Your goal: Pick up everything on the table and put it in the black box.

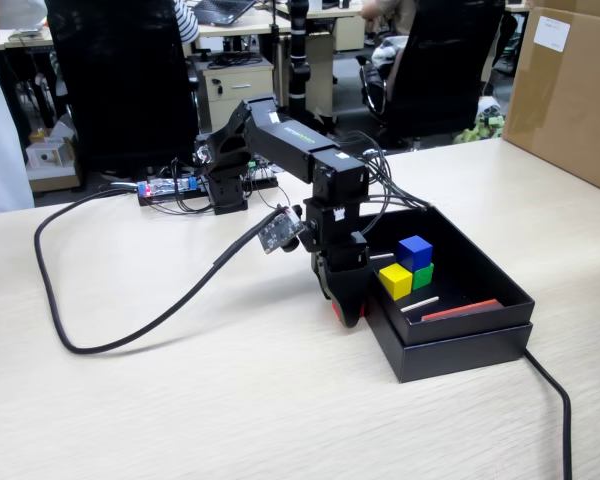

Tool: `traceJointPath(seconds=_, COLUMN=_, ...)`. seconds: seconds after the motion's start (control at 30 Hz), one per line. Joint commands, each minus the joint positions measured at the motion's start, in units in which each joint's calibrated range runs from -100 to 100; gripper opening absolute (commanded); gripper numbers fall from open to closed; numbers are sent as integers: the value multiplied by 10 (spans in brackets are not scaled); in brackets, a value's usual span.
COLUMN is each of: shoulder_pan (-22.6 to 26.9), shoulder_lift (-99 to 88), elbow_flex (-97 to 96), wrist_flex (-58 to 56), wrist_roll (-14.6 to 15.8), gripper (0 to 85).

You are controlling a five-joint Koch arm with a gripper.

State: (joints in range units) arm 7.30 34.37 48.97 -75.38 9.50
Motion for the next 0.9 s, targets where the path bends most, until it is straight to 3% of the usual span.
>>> traceJointPath(seconds=0.0, shoulder_pan=0, shoulder_lift=-3, elbow_flex=45, wrist_flex=-7, wrist_roll=15, gripper=206)
traceJointPath(seconds=0.1, shoulder_pan=-2, shoulder_lift=-7, elbow_flex=49, wrist_flex=-7, wrist_roll=21, gripper=120)
traceJointPath(seconds=0.5, shoulder_pan=-20, shoulder_lift=-343, elbow_flex=-44, wrist_flex=-8, wrist_roll=-1, gripper=117)
traceJointPath(seconds=0.7, shoulder_pan=21, shoulder_lift=-395, elbow_flex=7, wrist_flex=-8, wrist_roll=-13, gripper=117)
traceJointPath(seconds=0.87, shoulder_pan=63, shoulder_lift=-283, elbow_flex=84, wrist_flex=-8, wrist_roll=-9, gripper=118)
